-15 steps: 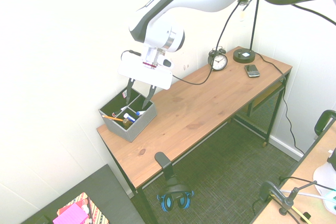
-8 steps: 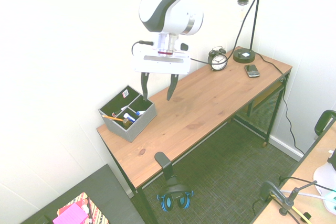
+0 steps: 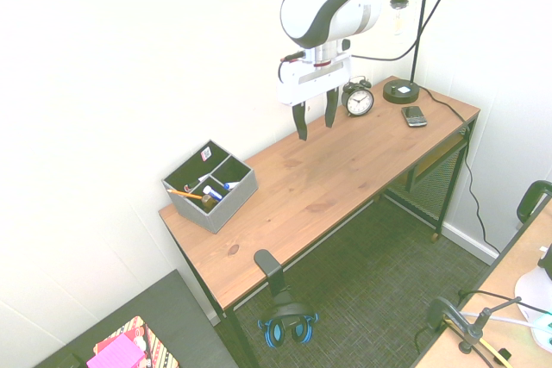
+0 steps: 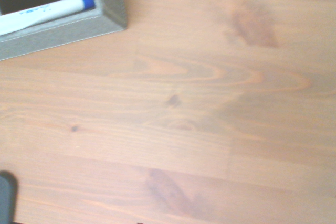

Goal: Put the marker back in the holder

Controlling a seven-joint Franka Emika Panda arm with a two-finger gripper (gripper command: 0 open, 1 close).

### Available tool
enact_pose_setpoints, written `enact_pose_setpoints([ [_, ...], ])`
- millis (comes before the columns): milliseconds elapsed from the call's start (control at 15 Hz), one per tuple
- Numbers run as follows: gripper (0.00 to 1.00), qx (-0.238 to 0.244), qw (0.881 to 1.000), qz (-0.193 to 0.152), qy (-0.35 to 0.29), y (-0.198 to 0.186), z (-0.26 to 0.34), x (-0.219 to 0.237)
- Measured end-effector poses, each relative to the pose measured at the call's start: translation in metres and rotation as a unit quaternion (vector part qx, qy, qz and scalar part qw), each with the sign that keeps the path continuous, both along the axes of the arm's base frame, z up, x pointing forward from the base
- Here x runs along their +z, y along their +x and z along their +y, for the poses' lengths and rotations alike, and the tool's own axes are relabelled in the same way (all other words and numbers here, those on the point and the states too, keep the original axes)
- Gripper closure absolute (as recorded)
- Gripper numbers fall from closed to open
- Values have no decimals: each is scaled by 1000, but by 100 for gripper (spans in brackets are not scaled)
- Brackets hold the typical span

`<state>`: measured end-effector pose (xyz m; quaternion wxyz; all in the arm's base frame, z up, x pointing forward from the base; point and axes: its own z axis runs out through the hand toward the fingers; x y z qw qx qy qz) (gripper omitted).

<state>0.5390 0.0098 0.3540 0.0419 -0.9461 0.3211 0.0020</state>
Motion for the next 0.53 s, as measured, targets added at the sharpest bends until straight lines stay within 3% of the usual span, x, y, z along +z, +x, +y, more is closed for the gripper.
enact_pose_setpoints([
  [267, 0, 44, 995, -67, -53, -18, -20, 11],
  [533, 0, -44, 998, -45, -30, -33, -13, 15],
])
